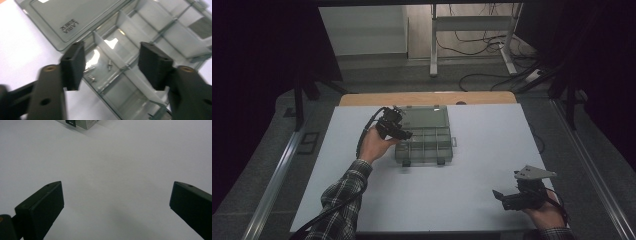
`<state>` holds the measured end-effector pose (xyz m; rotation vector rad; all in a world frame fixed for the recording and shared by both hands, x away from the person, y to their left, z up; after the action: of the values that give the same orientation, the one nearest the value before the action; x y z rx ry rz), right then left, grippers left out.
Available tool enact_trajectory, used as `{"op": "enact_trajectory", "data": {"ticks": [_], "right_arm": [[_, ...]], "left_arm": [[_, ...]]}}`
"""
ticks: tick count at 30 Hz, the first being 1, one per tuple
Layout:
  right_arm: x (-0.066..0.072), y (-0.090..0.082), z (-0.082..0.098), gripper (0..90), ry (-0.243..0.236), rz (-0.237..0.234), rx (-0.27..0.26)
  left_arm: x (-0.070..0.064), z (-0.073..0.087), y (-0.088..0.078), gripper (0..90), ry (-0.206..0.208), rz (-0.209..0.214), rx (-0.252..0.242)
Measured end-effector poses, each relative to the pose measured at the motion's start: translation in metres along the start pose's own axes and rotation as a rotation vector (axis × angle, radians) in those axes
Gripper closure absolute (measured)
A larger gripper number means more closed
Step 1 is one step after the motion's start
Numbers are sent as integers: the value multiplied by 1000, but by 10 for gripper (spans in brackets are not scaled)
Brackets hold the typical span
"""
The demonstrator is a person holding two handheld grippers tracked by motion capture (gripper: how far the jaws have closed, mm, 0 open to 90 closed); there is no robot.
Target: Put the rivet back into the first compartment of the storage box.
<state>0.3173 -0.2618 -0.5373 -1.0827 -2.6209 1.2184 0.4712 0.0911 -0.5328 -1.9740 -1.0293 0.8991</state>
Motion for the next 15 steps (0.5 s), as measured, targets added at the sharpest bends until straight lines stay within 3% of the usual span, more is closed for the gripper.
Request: {"op": "enact_trajectory", "data": {"ticks": [8,15], "right_arm": [[0,0,0,0,0,2,2],[0,0,1,0,0,5,5]], "left_arm": [[-8,13,-13,107,20,62,-18],[-17,40,-30,20,60,106,-71]]}}
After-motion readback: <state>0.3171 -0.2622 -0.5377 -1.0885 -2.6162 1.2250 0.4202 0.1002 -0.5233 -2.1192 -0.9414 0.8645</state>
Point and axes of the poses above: each handheld gripper's, and its own axes: y roughly forward along the jaws, z roughly out of its underside, x roughly to its left, the point moved 9 cm from there along y, roughly forward along the jaws, and after that the axes turned 15 degrees about -y, right-handed, at the moved point
